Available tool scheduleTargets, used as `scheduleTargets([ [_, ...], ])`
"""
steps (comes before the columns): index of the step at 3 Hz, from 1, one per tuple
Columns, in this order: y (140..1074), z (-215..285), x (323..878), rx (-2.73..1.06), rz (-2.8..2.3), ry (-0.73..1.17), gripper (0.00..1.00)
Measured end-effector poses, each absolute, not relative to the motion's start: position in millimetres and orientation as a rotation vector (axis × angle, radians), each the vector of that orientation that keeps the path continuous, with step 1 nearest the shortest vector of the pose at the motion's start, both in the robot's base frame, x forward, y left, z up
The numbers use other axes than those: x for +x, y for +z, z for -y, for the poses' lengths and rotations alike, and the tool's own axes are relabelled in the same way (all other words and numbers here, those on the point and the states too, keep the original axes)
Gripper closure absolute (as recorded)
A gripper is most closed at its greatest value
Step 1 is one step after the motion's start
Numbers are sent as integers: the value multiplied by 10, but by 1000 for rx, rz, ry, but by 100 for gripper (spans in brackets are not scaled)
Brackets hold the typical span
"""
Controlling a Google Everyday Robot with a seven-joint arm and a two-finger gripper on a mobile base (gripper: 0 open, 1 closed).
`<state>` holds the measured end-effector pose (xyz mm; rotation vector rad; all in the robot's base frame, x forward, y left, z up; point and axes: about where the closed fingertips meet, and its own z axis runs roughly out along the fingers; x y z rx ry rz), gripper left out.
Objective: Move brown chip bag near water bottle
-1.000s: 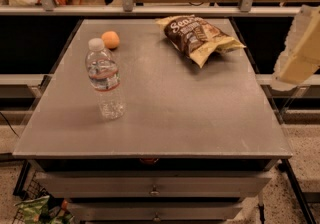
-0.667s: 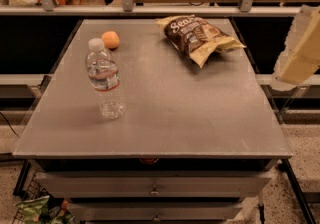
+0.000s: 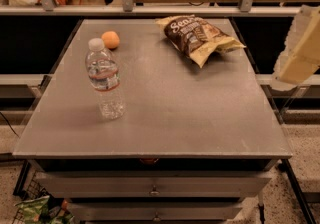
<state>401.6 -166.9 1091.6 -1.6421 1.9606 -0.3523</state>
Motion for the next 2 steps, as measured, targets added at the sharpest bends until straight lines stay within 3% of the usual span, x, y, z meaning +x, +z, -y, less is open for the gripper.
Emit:
scheduleTargets([
  [2, 10923, 1681, 4123, -1518, -1983, -362, 0],
])
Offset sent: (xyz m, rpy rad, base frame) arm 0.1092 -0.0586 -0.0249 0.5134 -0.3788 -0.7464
